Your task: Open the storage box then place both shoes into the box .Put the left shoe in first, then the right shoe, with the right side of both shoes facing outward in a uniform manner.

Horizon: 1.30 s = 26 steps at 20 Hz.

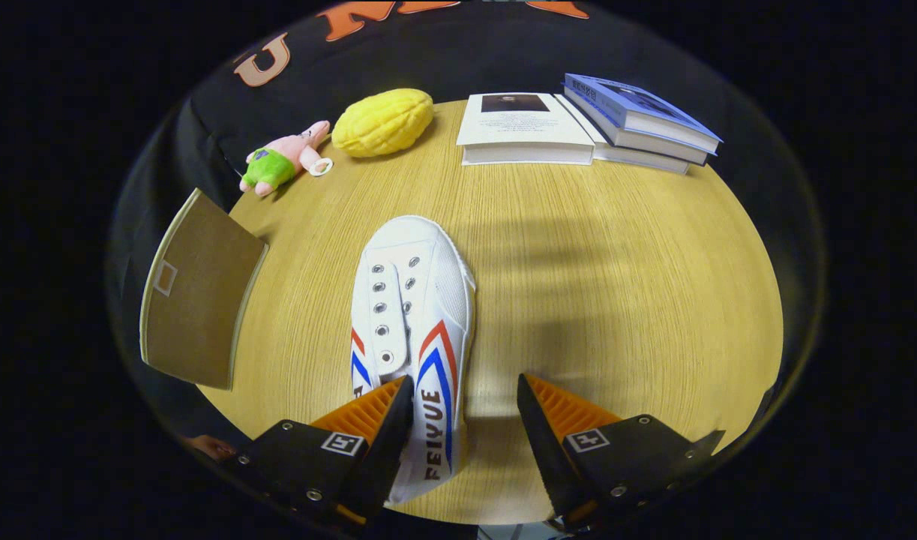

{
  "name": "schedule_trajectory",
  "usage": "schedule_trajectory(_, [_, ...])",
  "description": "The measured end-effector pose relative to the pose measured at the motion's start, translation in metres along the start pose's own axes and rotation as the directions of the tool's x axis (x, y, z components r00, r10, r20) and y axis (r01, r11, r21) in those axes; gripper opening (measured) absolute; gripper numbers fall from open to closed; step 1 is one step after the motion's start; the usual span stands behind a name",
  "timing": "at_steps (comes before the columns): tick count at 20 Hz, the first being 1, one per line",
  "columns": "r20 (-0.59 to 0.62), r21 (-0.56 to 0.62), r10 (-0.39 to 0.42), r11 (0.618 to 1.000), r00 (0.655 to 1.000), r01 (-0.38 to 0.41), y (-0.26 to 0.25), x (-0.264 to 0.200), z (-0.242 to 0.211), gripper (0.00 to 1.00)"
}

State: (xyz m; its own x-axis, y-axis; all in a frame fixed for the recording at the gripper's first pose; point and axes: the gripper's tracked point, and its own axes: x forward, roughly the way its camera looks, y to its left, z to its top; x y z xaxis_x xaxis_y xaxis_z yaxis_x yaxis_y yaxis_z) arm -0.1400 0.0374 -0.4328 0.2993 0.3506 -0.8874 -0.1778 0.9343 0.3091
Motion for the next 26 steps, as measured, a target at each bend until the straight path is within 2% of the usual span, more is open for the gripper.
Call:
schedule_trajectory(3, [0.004,0.021,0.070,0.997,0.998,-0.070,0.008,0.005,0.000,0.71])
schedule_trajectory(4, [0.011,0.035,0.106,0.994,0.994,-0.106,0.012,0.006,0.002,0.65])
schedule_trajectory(5, [-0.003,0.076,0.126,0.989,0.992,-0.126,0.014,0.004,-0.001,0.54])
schedule_trajectory(6, [0.007,0.126,0.137,0.983,0.991,-0.136,0.014,0.007,0.002,0.42])
schedule_trajectory(7, [0.015,0.164,0.147,0.975,0.989,-0.147,0.013,0.006,0.000,0.39])
schedule_trajectory(10, [0.030,0.270,0.158,0.949,0.987,-0.160,0.017,0.007,-0.001,0.17])
schedule_trajectory(12, [0.051,0.305,0.133,0.942,0.990,-0.142,0.018,0.003,0.002,0.10])
schedule_trajectory(18, [0.114,0.308,0.179,0.929,0.977,-0.206,0.062,-0.037,0.033,0.07])
schedule_trajectory(21, [0.145,0.257,0.189,0.941,0.971,-0.221,0.095,-0.061,0.053,0.07])
schedule_trajectory(24, [0.169,0.219,0.240,0.937,0.956,-0.273,0.141,-0.082,0.074,0.07])
schedule_trajectory(26, [0.172,0.153,0.281,0.939,0.944,-0.307,0.177,-0.095,0.086,0.07])
